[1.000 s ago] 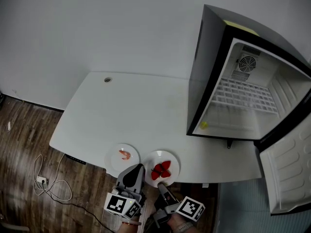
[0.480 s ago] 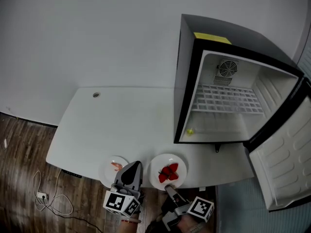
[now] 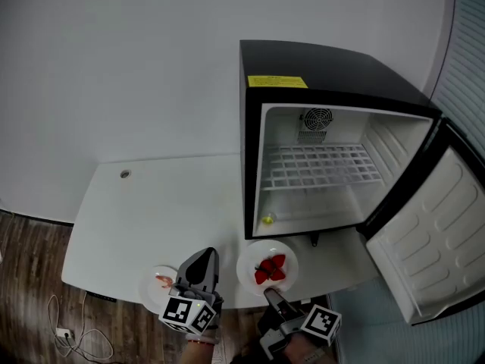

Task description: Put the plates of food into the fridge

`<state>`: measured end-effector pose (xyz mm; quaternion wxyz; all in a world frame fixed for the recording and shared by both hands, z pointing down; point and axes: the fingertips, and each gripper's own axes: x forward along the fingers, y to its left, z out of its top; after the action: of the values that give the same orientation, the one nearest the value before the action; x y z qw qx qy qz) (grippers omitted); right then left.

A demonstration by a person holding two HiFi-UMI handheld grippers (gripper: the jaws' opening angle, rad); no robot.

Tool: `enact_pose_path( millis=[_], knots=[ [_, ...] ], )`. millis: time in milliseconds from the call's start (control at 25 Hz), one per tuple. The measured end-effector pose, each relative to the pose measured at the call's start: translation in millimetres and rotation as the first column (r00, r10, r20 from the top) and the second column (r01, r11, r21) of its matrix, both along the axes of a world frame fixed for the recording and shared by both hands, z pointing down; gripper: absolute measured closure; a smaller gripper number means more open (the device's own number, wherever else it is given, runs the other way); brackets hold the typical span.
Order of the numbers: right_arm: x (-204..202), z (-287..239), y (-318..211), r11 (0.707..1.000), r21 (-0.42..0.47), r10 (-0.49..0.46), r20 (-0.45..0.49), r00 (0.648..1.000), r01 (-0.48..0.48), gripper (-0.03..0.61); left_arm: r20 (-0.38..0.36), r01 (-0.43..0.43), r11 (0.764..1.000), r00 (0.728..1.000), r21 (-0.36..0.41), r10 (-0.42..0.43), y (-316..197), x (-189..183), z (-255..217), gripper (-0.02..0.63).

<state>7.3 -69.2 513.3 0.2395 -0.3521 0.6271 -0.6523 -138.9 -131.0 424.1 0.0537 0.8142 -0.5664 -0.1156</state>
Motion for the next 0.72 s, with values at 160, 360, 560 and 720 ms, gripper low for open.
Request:
enact_pose_path(
  millis=[160, 360, 560, 720],
  knots=[
    [19, -6, -14, 0.999, -0.005, 0.052, 0.006, 0.999, -0.052, 0.562, -0.006, -0.014, 1.0, 1.0, 0.003, 0.014, -20, 9, -6, 0.607],
    [35, -10, -34, 0.995, 0.007, 0.096, 0.003, 0.995, -0.096, 0.563, -0.006, -0.019, 1.0, 1.0, 0.008, 0.019, -44, 16, -10, 0.607],
    [52, -3, -55, 0.991, -0.009, 0.131, -0.017, 0.991, -0.131, 0.563, -0.003, -0.022, 1.0, 1.0, 0.019, 0.022, -70, 22, -9, 0.607],
    [63, -3, -76, 0.986, -0.018, 0.165, -0.027, 0.986, -0.165, 0.562, 0.0, -0.014, 1.0, 1.0, 0.019, 0.014, -90, 24, -10, 0.607]
  ],
)
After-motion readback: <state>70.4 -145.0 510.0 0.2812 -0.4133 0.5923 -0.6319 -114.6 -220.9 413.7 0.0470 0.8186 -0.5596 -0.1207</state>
